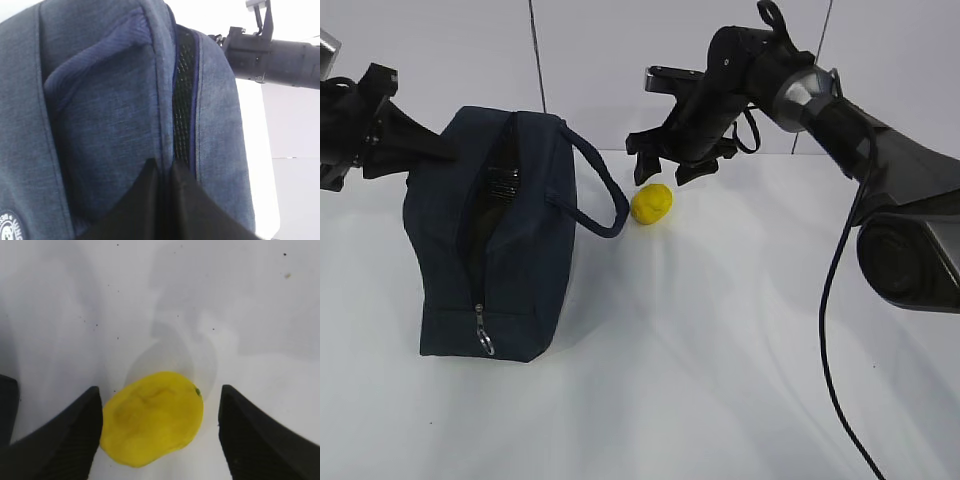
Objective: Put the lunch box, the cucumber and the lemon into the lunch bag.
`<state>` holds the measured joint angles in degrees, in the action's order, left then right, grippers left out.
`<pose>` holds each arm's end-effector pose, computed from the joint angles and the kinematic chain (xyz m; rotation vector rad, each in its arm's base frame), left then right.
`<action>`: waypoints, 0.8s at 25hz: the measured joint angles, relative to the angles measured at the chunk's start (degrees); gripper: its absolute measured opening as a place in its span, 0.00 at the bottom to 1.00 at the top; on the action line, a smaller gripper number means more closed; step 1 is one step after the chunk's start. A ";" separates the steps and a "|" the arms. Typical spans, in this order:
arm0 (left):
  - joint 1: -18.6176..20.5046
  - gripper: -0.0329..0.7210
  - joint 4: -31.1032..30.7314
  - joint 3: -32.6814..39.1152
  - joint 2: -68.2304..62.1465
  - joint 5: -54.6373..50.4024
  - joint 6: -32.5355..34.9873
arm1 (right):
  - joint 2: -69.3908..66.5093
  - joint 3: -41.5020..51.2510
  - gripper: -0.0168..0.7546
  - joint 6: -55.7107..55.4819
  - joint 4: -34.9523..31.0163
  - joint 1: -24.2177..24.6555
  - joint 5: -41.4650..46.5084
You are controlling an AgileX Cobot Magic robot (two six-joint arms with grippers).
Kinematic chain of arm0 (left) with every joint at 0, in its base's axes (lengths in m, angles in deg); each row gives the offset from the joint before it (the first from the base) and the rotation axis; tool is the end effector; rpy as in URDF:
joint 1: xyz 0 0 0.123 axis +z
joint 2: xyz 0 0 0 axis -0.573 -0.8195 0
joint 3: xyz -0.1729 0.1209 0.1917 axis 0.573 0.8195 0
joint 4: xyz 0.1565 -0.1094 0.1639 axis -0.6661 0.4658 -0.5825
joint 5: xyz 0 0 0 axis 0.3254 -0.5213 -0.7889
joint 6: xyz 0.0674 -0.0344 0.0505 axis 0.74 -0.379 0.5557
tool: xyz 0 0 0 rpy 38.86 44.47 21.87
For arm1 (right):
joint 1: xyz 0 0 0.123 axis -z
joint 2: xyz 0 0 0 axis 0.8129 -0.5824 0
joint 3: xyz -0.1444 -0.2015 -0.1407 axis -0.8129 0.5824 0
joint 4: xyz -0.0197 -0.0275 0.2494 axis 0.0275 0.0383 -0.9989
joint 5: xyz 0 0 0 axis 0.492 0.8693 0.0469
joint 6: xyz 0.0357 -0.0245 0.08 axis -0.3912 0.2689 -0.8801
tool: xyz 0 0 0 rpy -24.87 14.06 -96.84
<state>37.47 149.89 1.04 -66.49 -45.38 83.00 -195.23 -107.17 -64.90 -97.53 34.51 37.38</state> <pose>0.3555 -0.0535 0.2327 -0.1062 2.3856 -1.1979 0.5272 0.2114 0.1584 -0.4037 2.6263 0.4359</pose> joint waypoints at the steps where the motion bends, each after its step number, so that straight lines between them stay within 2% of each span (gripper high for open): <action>1: 0.00 0.05 0.00 0.00 0.00 -0.11 0.00 | 0.00 0.00 0.75 0.00 0.00 0.00 0.13; 9: 0.00 0.05 0.09 0.00 0.00 -1.11 0.00 | -1.06 0.00 0.75 0.30 -0.11 0.00 2.23; 15: 0.00 0.05 0.09 0.00 0.00 -1.11 0.00 | -1.44 0.00 0.68 0.30 -0.33 0.00 2.51; 20: 0.00 0.05 0.09 0.00 0.00 -1.11 0.00 | -1.47 0.00 0.67 0.30 -0.58 0.00 2.51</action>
<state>37.47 149.98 1.04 -66.49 -46.49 83.00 -196.70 -107.17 -64.60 -98.10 34.51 39.89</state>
